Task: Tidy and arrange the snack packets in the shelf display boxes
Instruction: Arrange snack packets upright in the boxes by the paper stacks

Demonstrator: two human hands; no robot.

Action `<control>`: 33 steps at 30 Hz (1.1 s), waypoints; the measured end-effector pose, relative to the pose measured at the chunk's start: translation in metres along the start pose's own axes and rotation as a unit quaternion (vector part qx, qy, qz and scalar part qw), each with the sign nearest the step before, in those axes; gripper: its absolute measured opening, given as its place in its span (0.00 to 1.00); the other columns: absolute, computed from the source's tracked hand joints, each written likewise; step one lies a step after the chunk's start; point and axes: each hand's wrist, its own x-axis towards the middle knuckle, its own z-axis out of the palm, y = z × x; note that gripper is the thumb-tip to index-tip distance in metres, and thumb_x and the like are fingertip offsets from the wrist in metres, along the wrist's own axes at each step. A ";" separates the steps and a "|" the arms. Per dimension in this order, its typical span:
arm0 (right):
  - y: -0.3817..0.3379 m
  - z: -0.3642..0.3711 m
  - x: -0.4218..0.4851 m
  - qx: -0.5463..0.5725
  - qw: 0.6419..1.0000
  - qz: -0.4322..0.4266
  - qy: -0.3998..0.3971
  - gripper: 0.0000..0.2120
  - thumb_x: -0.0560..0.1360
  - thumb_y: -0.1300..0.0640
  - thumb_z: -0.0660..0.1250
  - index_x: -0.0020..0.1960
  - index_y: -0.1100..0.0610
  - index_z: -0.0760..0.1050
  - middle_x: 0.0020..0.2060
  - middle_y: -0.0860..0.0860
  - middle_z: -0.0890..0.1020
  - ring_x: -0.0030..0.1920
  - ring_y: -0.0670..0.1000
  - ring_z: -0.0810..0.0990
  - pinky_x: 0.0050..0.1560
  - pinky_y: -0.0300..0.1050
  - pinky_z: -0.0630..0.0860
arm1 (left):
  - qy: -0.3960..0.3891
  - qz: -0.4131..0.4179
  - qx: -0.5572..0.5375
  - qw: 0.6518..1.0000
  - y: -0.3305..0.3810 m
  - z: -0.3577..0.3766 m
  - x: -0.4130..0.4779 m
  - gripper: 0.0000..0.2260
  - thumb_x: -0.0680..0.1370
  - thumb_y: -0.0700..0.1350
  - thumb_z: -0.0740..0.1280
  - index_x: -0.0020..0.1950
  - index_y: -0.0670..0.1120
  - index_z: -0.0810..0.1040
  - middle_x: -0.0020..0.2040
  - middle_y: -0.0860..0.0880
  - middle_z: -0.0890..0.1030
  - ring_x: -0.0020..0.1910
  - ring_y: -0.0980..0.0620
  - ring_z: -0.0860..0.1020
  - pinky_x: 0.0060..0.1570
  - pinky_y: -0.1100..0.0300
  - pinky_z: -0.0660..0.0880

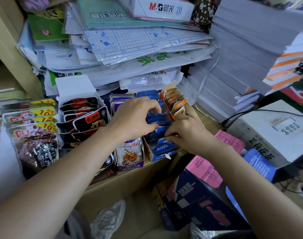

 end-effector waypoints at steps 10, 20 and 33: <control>-0.004 -0.004 0.000 -0.004 0.987 0.025 0.157 0.03 0.75 0.60 0.73 0.44 0.58 0.84 0.38 0.51 0.84 0.41 0.54 0.80 0.41 0.53 0.79 | -0.074 -0.026 -0.041 0.996 -0.005 -0.010 -0.001 0.18 0.71 0.56 0.69 0.60 0.62 0.79 0.53 0.60 0.78 0.49 0.58 0.76 0.50 0.51 0.77; -0.003 -0.015 -0.023 0.053 0.998 0.008 0.045 0.15 0.66 0.42 0.77 0.45 0.51 0.84 0.45 0.45 0.77 0.52 0.51 0.74 0.53 0.50 0.75 | -0.036 -0.005 0.046 0.998 0.004 0.002 0.000 0.22 0.70 0.60 0.76 0.62 0.62 0.76 0.52 0.59 0.75 0.50 0.57 0.74 0.40 0.57 0.70; 0.000 -0.010 -0.016 -0.019 0.988 -0.002 0.156 0.02 0.73 0.63 0.75 0.42 0.59 0.84 0.39 0.53 0.82 0.42 0.53 0.80 0.40 0.45 0.75 | -0.033 -0.022 -0.003 0.999 0.000 0.000 0.001 0.18 0.70 0.56 0.77 0.59 0.62 0.80 0.50 0.59 0.76 0.47 0.58 0.75 0.38 0.59 0.66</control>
